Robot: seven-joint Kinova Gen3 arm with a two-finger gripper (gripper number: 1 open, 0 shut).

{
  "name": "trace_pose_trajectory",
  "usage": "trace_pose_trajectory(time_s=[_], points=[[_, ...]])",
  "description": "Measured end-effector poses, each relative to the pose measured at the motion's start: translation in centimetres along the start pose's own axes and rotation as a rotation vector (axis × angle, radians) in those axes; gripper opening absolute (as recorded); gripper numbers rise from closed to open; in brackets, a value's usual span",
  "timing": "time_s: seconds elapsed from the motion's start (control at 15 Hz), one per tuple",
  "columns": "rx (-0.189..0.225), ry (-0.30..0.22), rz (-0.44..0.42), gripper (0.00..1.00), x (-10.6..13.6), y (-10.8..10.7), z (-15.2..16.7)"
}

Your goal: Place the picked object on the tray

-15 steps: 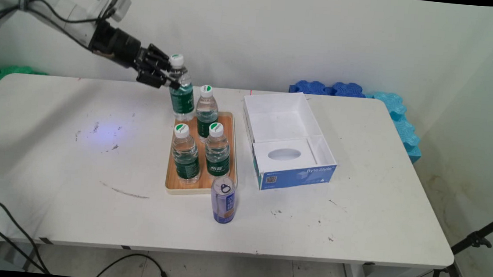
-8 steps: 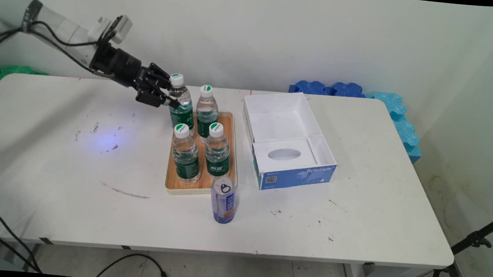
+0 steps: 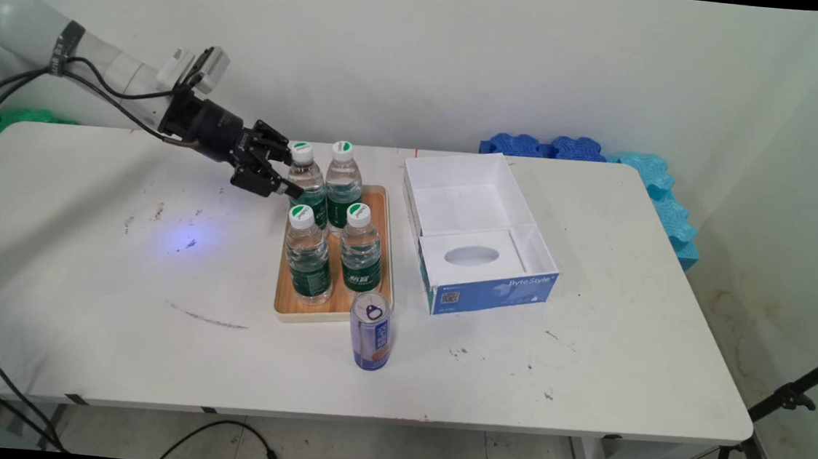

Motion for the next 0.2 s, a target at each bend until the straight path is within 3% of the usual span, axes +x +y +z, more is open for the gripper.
trace_pose_trajectory(time_s=[0.2], points=[[-0.009, -0.005, 0.018, 1.0, -0.24, 0.25, 0.28]])
